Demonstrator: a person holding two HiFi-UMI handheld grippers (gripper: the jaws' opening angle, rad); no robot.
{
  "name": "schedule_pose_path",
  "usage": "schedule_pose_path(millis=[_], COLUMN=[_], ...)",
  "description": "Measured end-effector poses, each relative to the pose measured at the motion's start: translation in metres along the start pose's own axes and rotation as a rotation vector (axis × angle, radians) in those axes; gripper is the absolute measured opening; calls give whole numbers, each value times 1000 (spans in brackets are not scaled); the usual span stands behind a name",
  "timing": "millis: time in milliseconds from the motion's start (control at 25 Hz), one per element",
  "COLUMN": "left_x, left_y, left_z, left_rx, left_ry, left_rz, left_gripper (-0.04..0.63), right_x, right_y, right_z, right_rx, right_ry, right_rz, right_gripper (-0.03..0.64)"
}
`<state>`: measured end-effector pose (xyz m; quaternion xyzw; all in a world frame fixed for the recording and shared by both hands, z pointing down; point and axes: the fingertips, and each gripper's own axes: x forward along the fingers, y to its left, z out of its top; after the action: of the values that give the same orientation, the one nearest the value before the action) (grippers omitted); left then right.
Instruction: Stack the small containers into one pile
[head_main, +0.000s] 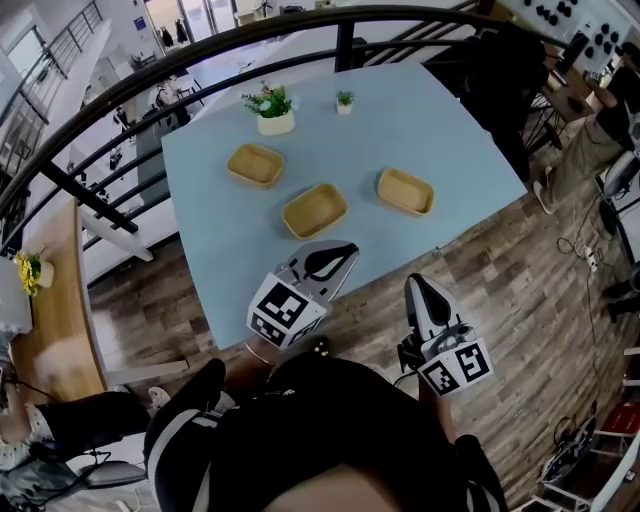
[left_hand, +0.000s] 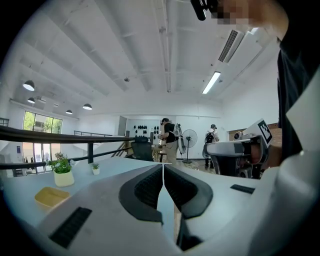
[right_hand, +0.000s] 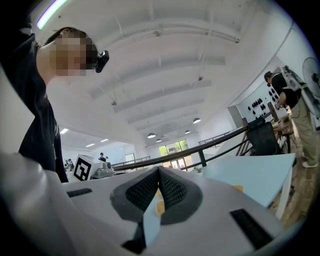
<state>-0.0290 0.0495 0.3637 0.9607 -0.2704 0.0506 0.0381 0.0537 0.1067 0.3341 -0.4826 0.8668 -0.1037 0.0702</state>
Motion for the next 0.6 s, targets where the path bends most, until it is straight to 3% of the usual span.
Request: schedule_pose_path(millis=[280,520,600], left_x=[5,9,13], left_y=[23,60,71], left_z=[-1,-2,1], left_rx=[-25,-153,-155], left_ry=[5,-11,-3], left_rz=[111,272,318], left_gripper=[20,18,17], right_x=[25,70,85], right_y=[-19,-40,-50], right_z=[-5,-2,3], right_rx=[35,57,63], right_ry=[15,24,28], right_rz=[54,200,246], right_gripper=[2,0,0])
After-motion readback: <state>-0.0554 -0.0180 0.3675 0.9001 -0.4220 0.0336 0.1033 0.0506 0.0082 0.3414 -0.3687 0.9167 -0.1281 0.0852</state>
